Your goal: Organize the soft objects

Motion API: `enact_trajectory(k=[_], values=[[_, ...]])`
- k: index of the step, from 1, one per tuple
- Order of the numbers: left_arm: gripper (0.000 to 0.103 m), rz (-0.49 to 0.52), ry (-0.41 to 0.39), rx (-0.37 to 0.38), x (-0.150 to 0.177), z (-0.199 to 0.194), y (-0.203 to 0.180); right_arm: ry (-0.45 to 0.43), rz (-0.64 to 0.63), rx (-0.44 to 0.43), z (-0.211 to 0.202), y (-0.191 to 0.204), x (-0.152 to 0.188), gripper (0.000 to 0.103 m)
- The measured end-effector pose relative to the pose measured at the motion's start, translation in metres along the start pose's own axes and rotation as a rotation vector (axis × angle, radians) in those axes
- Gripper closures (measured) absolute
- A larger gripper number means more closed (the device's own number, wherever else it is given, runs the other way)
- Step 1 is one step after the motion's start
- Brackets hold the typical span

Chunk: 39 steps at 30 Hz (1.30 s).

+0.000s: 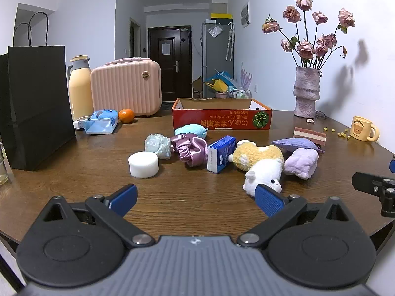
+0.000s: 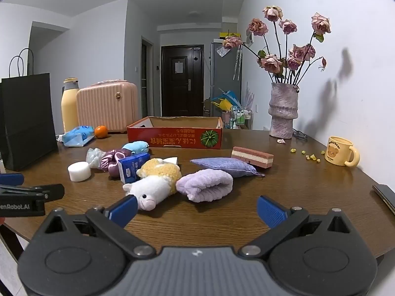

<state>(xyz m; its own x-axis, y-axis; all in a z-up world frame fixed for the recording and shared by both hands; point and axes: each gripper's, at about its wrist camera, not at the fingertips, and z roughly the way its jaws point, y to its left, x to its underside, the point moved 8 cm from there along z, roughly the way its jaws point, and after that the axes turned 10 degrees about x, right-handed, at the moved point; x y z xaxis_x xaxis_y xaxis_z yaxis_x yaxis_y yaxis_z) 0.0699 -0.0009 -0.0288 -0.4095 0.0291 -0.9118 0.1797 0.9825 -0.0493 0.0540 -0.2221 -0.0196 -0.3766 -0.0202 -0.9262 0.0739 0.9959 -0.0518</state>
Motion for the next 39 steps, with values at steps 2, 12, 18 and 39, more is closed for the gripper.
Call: enact_trajectory(k=[2, 12, 18, 39], values=[[0.000, 0.001, 0.001, 0.001, -0.0031, -0.0020, -0.0001, 0.000, 0.000, -0.001, 0.0000, 0.0000, 0.0000, 0.000], [0.000, 0.007, -0.003, 0.003, 0.0004, -0.0024, -0.0030, 0.000, -0.001, 0.000, -0.0004, 0.0005, 0.0003, 0.000], [0.000, 0.006, -0.003, 0.002, 0.0003, -0.0024, -0.0030, 0.000, -0.001, 0.001, -0.0004, 0.0006, 0.0005, 0.000], [0.000, 0.009, -0.006, 0.002, 0.0001, -0.0033, -0.0034, -0.001, -0.003, 0.002, -0.0008, 0.0006, 0.0006, 0.000]])
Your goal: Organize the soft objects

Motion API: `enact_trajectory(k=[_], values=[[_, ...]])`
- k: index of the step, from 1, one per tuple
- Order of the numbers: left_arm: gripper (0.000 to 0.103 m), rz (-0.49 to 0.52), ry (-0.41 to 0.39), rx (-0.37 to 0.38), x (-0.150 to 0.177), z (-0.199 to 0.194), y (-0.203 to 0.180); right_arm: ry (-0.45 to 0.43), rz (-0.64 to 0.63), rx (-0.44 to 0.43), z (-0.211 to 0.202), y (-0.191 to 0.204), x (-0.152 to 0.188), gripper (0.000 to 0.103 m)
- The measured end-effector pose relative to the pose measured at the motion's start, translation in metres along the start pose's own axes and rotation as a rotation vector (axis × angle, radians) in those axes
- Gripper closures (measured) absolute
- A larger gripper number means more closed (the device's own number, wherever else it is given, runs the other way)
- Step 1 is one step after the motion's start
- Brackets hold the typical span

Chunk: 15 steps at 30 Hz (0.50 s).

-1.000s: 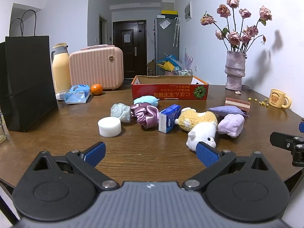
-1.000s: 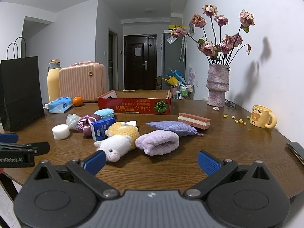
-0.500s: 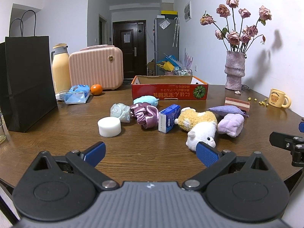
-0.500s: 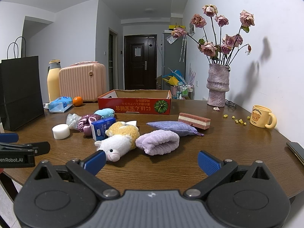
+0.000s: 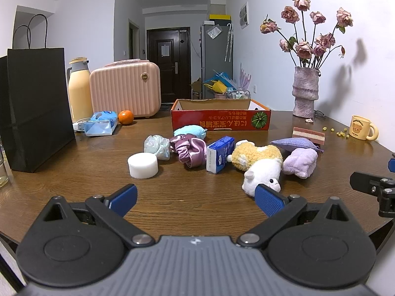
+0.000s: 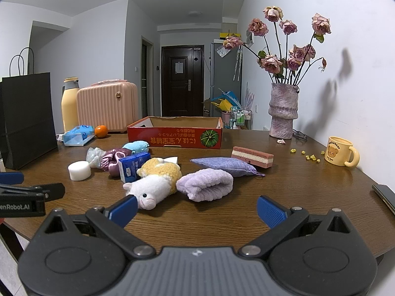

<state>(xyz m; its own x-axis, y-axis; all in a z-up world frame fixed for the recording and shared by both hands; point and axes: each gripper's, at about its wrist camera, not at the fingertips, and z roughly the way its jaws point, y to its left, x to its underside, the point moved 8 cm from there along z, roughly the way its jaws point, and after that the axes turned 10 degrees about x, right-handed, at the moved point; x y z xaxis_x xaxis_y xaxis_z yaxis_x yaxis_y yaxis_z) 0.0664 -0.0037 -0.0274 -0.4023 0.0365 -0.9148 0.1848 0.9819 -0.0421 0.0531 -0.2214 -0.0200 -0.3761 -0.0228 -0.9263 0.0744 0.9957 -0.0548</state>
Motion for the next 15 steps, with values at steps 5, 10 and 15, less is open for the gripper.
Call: enact_trajectory(k=[5, 10, 15], values=[[0.000, 0.001, -0.001, 0.001, -0.0005, -0.0001, 0.0000, 0.000, 0.000, 0.000, -0.0003, 0.0002, -0.0002, 0.000], [0.000, 0.001, -0.002, 0.000, -0.0006, -0.0002, -0.0001, 0.000, 0.000, 0.000, -0.0006, 0.0005, -0.0003, 0.000], [0.000, 0.003, -0.003, 0.001, -0.0012, -0.0003, -0.0002, 0.000, -0.001, 0.000, -0.0001, 0.0003, -0.0001, 0.000]])
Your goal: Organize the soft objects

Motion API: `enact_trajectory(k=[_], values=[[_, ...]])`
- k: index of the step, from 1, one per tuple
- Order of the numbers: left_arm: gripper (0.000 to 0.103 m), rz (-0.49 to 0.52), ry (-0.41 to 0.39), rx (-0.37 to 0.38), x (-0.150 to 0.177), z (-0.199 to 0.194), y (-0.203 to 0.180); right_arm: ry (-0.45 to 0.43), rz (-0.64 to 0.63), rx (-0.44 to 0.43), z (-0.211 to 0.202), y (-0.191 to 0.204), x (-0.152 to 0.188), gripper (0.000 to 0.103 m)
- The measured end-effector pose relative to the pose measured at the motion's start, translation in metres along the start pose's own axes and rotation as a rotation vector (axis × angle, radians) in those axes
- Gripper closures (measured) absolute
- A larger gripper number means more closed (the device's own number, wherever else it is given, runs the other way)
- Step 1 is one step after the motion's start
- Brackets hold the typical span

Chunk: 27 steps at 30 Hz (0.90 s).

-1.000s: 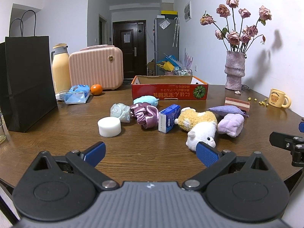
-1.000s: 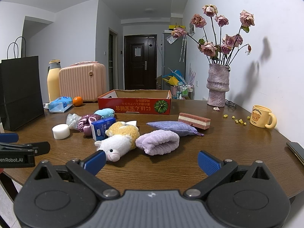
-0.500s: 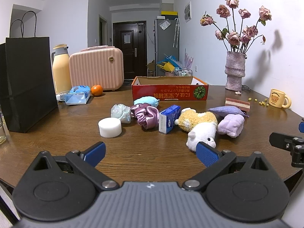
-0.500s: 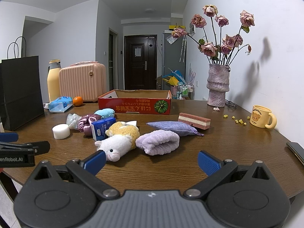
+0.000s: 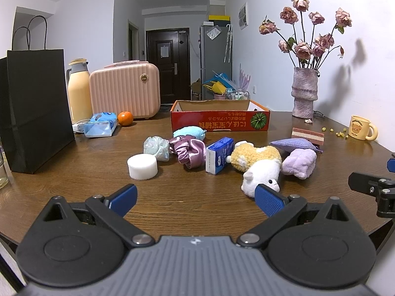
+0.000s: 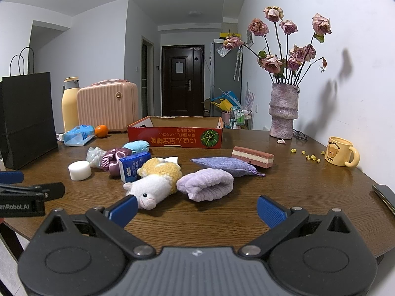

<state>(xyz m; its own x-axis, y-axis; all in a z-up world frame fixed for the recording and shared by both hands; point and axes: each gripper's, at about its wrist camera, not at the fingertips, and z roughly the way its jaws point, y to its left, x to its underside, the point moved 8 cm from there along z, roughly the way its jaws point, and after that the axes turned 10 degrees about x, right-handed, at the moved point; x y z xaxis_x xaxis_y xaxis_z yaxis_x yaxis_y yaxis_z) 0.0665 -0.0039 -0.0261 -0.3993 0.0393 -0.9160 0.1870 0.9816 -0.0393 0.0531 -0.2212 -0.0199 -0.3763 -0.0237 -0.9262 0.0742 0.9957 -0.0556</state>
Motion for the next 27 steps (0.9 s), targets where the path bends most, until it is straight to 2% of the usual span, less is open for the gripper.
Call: enact_trajectory(k=[27], values=[[0.000, 0.004, 0.010, 0.013, -0.0004, 0.0034, -0.0039, 0.006, -0.020, 0.005, 0.0055, 0.0023, 0.0049, 0.000]])
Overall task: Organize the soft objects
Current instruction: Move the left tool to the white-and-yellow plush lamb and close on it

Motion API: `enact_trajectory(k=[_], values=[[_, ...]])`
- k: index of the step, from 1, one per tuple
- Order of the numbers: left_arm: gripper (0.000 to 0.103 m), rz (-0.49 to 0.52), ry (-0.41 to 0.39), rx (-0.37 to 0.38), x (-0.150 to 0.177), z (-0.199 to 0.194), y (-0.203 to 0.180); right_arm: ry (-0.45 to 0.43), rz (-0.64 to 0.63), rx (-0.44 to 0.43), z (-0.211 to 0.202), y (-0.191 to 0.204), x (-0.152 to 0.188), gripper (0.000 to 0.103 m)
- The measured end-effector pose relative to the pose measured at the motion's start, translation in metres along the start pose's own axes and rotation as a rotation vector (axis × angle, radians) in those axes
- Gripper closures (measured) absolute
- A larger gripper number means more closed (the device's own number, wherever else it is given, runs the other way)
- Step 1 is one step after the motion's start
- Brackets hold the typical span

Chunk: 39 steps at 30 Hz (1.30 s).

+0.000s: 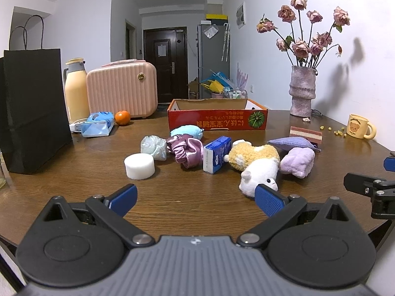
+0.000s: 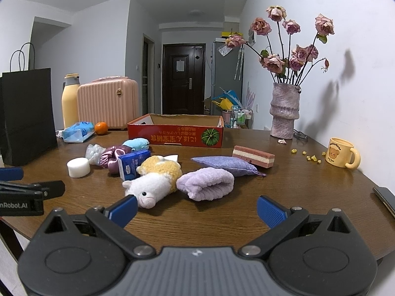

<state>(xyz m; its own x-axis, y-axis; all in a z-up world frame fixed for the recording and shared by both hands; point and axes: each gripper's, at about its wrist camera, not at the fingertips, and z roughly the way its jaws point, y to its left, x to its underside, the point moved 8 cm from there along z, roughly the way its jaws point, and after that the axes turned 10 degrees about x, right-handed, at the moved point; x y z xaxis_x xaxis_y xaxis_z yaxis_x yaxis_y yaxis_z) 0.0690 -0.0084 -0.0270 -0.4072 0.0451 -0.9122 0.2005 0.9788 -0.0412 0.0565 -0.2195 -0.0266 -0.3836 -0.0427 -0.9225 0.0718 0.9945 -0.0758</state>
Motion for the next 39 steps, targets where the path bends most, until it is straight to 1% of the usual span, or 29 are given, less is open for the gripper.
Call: enact_trajectory(k=[17, 24, 32, 39], values=[[0.000, 0.010, 0.040, 0.083, -0.001, 0.036, -0.011, 0.034, -0.011, 0.028, 0.029, -0.007, 0.002, 0.000], [0.000, 0.016, 0.047, 0.108, -0.006, 0.052, -0.020, 0.043, -0.005, 0.045, 0.041, -0.015, 0.002, 0.000], [0.000, 0.022, 0.092, 0.137, -0.009, 0.077, -0.030, 0.065, 0.004, 0.052, 0.058, -0.023, 0.005, 0.000], [0.000, 0.040, 0.110, 0.146, -0.014, 0.095, -0.038, 0.080, 0.013, 0.050, 0.073, -0.029, 0.008, 0.000]])
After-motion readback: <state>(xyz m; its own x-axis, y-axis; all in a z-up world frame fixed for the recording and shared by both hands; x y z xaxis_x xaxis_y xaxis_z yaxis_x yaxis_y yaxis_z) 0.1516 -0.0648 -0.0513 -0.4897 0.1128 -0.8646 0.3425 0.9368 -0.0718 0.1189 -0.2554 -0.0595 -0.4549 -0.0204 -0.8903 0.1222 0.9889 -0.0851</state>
